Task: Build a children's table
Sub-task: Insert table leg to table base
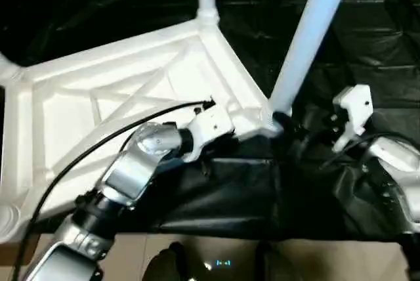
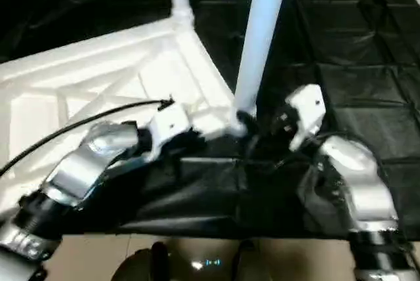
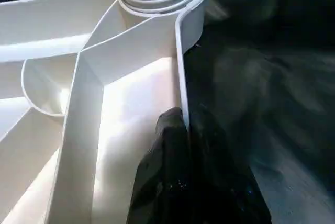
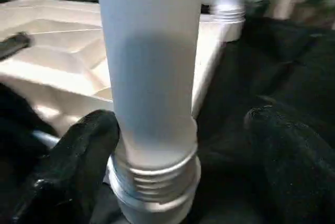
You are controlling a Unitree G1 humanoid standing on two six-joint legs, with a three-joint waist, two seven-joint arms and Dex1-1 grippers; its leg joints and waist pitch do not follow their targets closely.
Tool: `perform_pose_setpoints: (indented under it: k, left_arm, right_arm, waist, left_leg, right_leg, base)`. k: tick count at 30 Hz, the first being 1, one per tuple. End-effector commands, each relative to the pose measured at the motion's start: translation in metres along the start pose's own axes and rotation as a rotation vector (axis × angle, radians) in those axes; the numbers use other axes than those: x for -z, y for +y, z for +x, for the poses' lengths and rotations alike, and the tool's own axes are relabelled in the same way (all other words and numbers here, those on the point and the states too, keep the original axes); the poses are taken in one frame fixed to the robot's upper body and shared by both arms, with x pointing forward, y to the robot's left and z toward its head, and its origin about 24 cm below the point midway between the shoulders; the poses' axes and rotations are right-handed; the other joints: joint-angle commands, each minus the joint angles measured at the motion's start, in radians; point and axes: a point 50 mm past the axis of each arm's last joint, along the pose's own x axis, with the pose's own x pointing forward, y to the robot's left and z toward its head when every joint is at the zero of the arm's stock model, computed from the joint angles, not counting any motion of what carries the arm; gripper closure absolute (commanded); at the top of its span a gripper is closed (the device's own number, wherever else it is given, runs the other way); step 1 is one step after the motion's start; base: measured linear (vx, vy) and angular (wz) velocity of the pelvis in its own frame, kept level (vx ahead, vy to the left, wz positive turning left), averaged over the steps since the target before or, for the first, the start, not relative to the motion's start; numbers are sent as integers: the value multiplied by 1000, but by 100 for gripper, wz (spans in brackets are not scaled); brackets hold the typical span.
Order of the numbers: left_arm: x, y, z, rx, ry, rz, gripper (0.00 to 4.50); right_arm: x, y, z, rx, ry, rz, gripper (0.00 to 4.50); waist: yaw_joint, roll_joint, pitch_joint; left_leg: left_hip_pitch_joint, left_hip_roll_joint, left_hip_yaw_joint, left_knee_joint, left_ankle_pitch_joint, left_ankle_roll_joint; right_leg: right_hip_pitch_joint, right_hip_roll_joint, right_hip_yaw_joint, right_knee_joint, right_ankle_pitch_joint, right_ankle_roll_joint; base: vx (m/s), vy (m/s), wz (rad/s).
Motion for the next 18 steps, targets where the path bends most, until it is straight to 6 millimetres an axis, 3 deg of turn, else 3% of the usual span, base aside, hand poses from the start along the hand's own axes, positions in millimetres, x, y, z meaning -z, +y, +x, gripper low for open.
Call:
perform_pose_setpoints:
  k: [1,4,5,11,12,18]
  left_arm:
    - [-7,-20,5,137,-68,55,450]
    - [-5,-20,4,147,-69,66,450]
    - [-4,-21,3,162,-76,71,450]
    - [-4,-26,2,202,-89,85,450]
    - [-4,-25,2,202,-88,88,450]
    - [-3,-24,3,192,-83,94,450]
  right_arm:
    - [-12,4,-8,-115,-21,8,20]
    - [-12,7,-10,-176,3,17,20]
    - [-11,7,-11,-215,23,13,20]
    - [-10,9,-7,-297,44,20,20]
    - [-10,9,-7,-313,52,24,46]
    - [-9,8,-9,-351,86,42,93]
  waist:
    - [-3,-24,-84]
    - [1,-25,-83]
    - [2,-25,-80]
    - [2,-28,-76]
    - [2,-29,-76]
    - [1,-32,-79]
  left_leg:
    - [30,2,6,-37,-77,189]
    - [28,2,6,-36,-77,202]
    - [29,4,7,-37,-106,192]
    - [32,5,8,-41,-175,152]
    - [30,4,7,-42,-185,146]
    - [26,3,5,-40,-174,141]
  right_leg:
    - [66,13,4,-26,38,-306]
    - [65,10,3,-26,16,-304]
    - [62,7,3,-31,-45,-297]
    - [54,3,4,-41,-167,-270]
    - [55,2,4,-41,-182,-265]
    - [57,2,4,-39,-186,-251]
  base:
    - [0,0,0]
    - [0,0,0]
    - [0,0,0]
    - [0,0,0]
    - [0,0,0]
    - [0,0,0]
